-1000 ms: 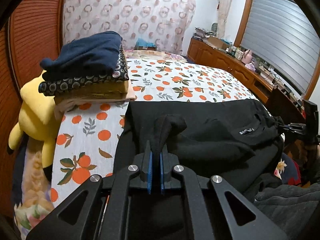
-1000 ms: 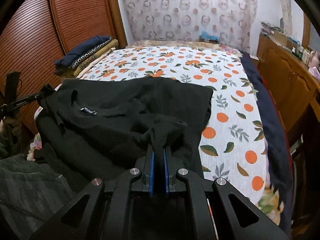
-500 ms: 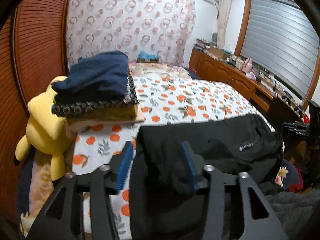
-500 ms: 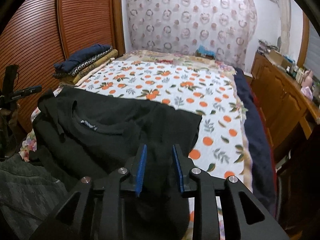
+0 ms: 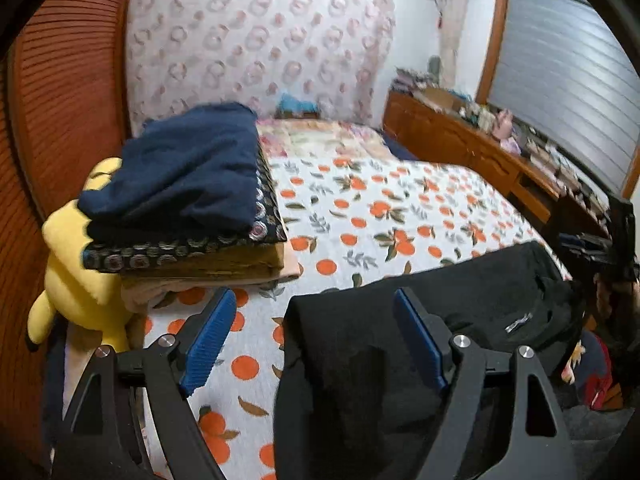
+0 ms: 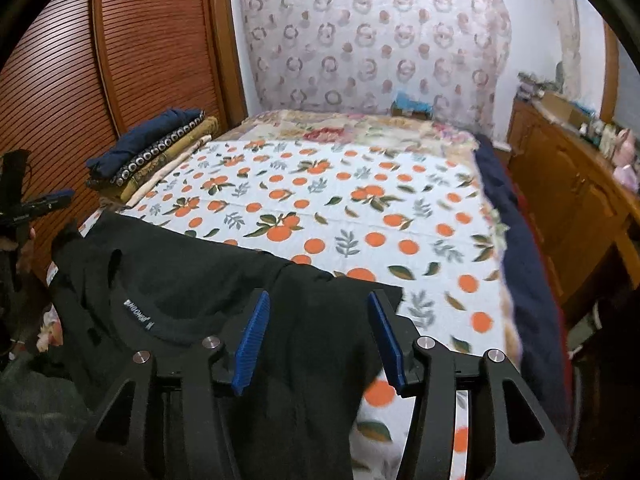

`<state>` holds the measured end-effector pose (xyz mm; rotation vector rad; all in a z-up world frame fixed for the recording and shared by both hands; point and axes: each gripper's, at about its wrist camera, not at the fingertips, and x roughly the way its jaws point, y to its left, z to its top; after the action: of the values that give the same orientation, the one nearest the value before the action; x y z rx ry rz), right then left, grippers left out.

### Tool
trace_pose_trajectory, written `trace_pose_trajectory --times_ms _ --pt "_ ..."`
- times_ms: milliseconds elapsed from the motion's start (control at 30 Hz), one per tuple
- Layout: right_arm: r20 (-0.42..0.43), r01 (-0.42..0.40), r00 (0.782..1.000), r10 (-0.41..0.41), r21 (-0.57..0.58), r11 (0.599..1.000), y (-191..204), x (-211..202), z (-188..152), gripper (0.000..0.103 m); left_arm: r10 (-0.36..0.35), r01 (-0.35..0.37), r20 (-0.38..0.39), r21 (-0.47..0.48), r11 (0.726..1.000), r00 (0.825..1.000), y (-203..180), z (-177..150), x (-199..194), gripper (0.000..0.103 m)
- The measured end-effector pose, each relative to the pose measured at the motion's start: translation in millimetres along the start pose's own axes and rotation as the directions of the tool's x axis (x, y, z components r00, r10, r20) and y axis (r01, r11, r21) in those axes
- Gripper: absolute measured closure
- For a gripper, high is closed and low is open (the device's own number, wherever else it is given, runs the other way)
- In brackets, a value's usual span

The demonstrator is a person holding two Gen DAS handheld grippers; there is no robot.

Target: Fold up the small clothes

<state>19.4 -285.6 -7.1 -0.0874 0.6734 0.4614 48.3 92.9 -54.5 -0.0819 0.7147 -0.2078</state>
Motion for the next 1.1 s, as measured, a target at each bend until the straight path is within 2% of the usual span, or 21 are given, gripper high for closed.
trace_pose_trajectory --times_ms 333,500,667,800,1100 --pt "-0.088 0.028 0.996 -0.027 0.013 1.0 -10.0 39.9 16.6 0.05 0.004 0.001 -0.097 0.051 0.999 0.995 10.3 4.9 37.7 0.022" --pt "-0.108 0.032 0.994 -0.029 0.022 0.999 -12.5 49.4 20.0 0.05 -0.029 0.034 -0.14 0.035 0.999 0.99 14.6 2.8 53.0 0.034" --pt "-0.11 0.044 0.993 -0.043 0.011 0.999 -12.5 53.6 21.9 0.048 -0.031 0.036 -0.17 0.028 0.999 0.985 19.2 -0.8 62.7 0.041" --pt "-0.11 0.064 0.992 -0.063 0.0 0.998 -16.1 57.4 22.7 0.041 -0.026 0.029 -0.177 0.018 0.999 0.984 22.7 -3.7 65.5 0.041" --pt "-0.152 0.07 0.986 -0.065 0.032 0.997 -25.4 59.6 15.2 0.04 -0.023 0.027 -0.196 0.019 0.999 0.98 23.4 -10.0 70.5 0.041"
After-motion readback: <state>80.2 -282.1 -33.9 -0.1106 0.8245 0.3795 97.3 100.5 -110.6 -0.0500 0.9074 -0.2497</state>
